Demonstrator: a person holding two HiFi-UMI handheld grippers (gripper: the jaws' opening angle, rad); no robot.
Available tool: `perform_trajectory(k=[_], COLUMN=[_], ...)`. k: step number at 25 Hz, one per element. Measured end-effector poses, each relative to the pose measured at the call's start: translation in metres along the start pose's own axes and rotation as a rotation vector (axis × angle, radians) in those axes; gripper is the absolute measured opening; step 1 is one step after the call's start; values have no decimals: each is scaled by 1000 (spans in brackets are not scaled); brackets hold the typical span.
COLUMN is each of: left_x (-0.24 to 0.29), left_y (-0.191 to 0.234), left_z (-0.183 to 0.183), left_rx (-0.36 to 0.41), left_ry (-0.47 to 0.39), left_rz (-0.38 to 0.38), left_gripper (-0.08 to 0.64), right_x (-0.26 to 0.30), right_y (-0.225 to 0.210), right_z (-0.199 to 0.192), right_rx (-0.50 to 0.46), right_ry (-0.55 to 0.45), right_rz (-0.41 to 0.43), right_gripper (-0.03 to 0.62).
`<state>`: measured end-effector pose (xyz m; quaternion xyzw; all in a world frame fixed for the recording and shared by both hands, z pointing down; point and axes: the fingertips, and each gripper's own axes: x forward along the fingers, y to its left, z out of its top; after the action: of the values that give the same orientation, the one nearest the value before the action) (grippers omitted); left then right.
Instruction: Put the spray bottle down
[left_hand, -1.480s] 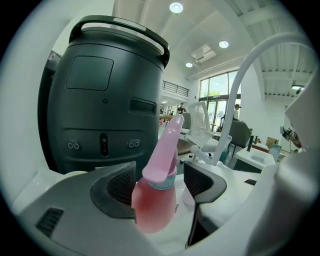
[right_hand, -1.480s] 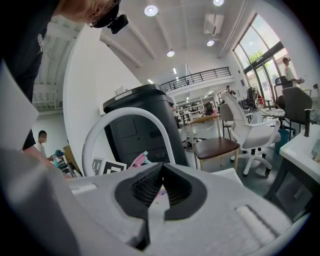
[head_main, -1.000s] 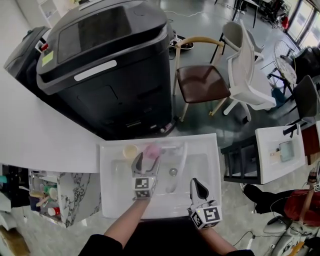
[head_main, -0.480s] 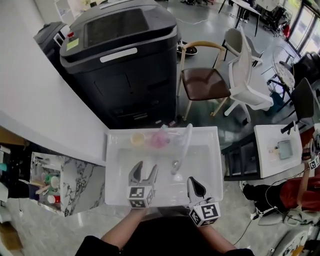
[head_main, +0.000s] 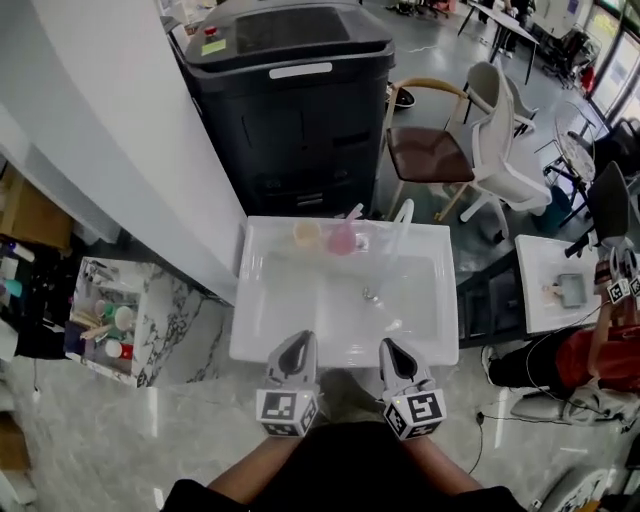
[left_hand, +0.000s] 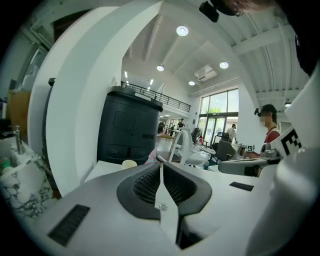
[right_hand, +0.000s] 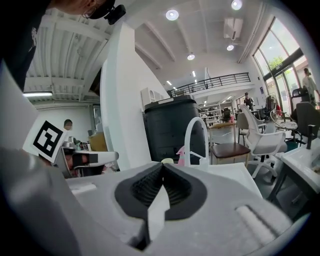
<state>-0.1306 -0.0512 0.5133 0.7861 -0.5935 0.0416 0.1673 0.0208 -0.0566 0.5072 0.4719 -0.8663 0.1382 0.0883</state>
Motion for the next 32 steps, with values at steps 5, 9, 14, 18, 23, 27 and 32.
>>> perform_trajectory(k=[5,9,14,18,23,27,32], left_x=[-56,-80,-99,-105,-104,-98,-88], left_y=[-6,-5,0,0,-7,-11,-11], left_z=[-10,-14,-13,-16,-17,-14,-10], left_rx=[20,13,38,19,24,37,35], left_ry=[-12,-19,-34,-44,-39,-54,-34], left_rz=[7,5,18,14,-12,-25,-36], left_gripper=[32,32,32,32,32,32,32], right_x=[-17,-22,-30,-34,-41,-42,-34], right_y=[30,49,68,77,77,72,66], right_z=[-11,-17,-17,-19,-22,-21,-16], right_rx=[-27,-26,-38,-45,-51,-47,-41], right_ry=[30,48,33,28,21,16,13], right_rz=[-20,-24,-14,-3,-16,-22,-25], right_gripper=[-3,-3,-3,-3,-3,-3,-3])
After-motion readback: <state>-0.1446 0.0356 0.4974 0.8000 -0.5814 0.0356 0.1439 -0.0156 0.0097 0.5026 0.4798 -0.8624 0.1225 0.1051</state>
